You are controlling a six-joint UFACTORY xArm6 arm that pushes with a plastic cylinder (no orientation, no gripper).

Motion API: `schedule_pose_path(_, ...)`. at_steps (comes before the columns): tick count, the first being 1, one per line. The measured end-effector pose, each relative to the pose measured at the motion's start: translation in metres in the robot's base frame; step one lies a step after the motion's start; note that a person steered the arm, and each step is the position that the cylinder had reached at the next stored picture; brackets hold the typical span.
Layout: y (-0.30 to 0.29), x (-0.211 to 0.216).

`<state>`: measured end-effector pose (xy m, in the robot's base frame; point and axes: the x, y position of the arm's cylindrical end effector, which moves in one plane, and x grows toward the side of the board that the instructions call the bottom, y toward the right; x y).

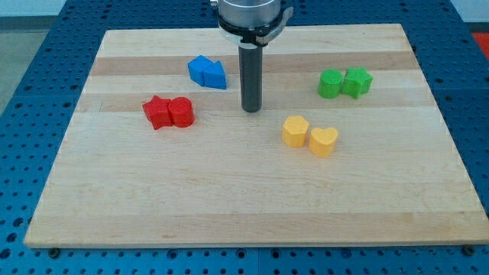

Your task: Push the blue triangle and the blue cube up a bit

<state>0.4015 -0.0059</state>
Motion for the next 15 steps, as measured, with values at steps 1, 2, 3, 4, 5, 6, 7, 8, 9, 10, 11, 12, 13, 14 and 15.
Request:
schedule_pose_path(1, 0.0, 0.0)
schedule_pose_path(2, 0.0, 0.0)
schedule_pose_path(3, 0.0, 0.0)
schedule_pose_path(4, -0.002, 0.0)
schedule_pose_path(5, -0.003, 0.0)
schedule_pose_path(6, -0.007, 0.0)
schedule_pose_path(7, -0.013, 0.0)
schedule_pose_path(8, -0.034, 0.0)
schedule_pose_path(9, -0.062, 0.0)
schedule_pose_path(10, -0.076, 0.0)
schedule_pose_path(11, -0.081, 0.0)
schedule_pose_path(12, -0.081, 0.0)
schedule_pose_path(13, -0.081, -0.006)
schedule_pose_path(14, -0.081, -0.006)
schedule_pose_path(15, -0.081, -0.007)
